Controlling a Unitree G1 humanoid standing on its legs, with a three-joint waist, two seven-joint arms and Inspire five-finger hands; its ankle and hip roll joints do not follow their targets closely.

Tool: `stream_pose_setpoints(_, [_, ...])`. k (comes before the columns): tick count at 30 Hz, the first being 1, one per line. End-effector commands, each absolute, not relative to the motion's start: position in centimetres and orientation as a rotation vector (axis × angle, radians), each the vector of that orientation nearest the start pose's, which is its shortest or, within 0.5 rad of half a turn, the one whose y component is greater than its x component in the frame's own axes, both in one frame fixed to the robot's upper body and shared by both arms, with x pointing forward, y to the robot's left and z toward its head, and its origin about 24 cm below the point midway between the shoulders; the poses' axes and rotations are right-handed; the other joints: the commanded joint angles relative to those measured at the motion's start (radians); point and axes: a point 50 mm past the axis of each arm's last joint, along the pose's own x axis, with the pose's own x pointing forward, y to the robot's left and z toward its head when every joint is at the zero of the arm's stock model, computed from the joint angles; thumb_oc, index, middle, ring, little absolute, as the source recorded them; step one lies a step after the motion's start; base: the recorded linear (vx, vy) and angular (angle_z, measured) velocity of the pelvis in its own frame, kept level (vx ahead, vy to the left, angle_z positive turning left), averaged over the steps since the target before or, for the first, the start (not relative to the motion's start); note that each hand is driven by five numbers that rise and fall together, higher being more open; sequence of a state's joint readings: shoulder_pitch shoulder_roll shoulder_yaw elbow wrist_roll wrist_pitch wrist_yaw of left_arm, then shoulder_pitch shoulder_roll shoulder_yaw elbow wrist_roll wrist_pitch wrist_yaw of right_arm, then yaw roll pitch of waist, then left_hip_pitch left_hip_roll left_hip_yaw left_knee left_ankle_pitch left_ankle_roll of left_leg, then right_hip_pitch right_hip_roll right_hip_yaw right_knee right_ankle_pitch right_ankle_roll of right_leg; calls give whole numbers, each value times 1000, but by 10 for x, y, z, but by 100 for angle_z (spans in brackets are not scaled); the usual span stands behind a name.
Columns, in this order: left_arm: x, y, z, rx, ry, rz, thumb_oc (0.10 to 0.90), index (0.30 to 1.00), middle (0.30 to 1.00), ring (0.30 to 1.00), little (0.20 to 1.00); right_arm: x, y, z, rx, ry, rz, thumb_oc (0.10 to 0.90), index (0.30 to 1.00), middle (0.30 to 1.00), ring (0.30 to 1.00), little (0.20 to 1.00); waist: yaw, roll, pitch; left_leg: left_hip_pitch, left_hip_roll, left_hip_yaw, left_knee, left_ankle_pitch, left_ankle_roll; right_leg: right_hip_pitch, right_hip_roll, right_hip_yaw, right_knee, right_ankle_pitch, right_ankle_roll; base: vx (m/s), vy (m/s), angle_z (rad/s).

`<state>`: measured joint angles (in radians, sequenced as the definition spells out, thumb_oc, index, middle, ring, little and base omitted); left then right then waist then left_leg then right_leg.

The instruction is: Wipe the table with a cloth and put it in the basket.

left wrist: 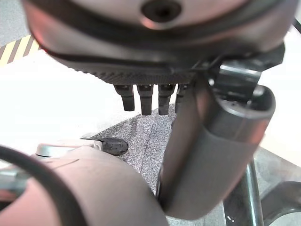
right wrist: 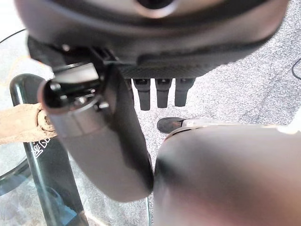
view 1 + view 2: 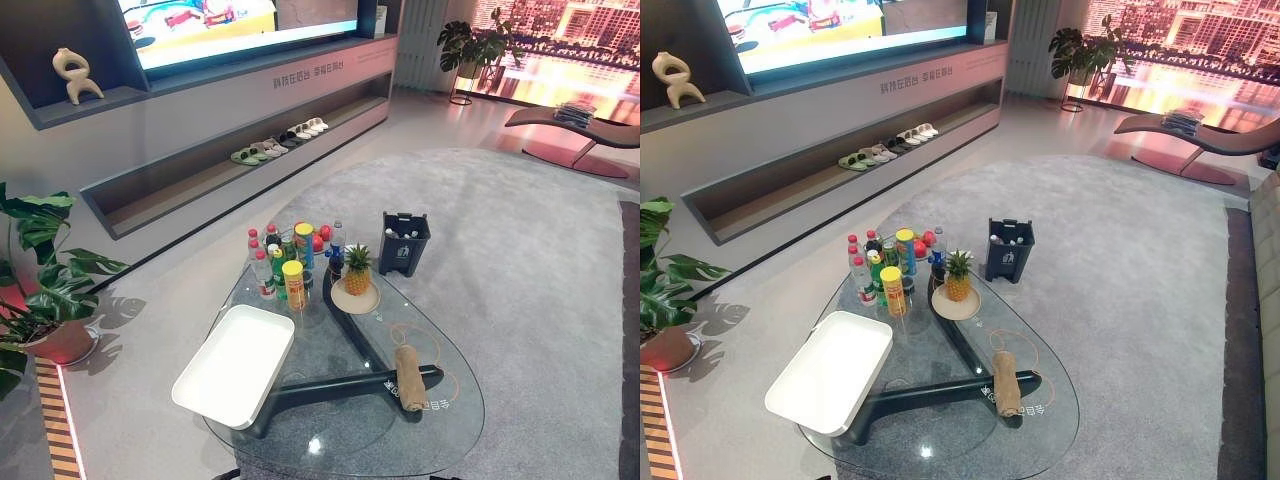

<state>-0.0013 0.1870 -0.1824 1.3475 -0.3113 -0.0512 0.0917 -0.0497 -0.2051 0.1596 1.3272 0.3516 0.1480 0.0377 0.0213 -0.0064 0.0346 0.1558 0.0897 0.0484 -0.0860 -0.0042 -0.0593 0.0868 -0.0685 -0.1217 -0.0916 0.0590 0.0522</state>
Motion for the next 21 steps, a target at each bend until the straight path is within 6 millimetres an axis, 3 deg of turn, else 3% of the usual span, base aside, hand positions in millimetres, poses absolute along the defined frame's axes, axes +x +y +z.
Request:
stream_pose_setpoints(1, [75, 206, -172, 43, 1315, 224, 800, 900, 900, 900, 900, 59, -204, -175, -3, 1516, -95, 800, 900, 900, 900, 900, -6, -22, 30, -26, -46, 3, -1, 2, 34, 48, -22, -11, 7, -24, 13, 0, 0, 0])
stream_pose_setpoints(21, [76, 207, -172, 53, 1311, 236, 800, 900, 900, 900, 900, 62, -204, -174, -13, 1499, -93, 800, 900, 900, 900, 900, -8, -22, 28, -26, -45, 6, -1, 2, 33, 46, -21, -8, 7, -23, 13, 0, 0, 0])
